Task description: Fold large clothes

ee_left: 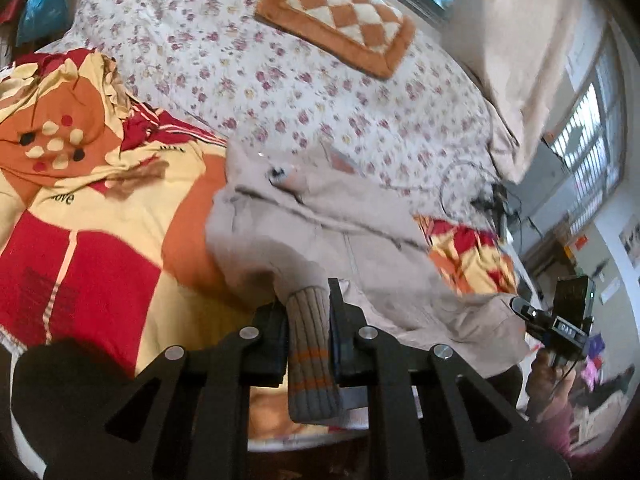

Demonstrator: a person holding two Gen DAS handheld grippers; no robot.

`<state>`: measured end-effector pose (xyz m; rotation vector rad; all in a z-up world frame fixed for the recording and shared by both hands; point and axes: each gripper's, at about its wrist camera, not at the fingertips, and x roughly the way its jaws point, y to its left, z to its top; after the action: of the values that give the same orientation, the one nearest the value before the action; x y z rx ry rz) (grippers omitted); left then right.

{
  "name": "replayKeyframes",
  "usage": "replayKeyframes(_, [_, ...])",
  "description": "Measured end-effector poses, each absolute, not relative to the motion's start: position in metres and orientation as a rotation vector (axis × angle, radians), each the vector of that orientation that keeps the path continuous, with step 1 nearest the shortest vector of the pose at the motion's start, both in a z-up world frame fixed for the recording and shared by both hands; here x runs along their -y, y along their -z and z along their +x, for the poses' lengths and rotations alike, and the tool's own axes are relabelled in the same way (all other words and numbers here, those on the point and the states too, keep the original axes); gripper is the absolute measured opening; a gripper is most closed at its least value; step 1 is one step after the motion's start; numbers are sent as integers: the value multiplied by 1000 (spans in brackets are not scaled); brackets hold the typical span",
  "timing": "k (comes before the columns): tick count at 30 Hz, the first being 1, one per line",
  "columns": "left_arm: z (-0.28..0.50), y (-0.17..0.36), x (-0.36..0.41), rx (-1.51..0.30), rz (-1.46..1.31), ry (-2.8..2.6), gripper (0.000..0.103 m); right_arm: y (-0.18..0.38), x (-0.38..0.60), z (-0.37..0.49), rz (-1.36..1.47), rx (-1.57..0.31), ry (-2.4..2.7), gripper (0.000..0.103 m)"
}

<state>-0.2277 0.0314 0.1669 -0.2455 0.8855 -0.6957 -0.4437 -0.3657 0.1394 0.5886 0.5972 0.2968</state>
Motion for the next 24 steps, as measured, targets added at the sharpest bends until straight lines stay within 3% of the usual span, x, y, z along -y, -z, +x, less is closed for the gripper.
replayKeyframes(9, [-155, -179, 5, -810, -285, 619, 13, -160, 413, -361, 632, -543, -201, 12])
replayKeyframes(24, [-16, -140, 113, -897, -207, 528, 14, -126, 501, -227, 705, -617, 12, 12])
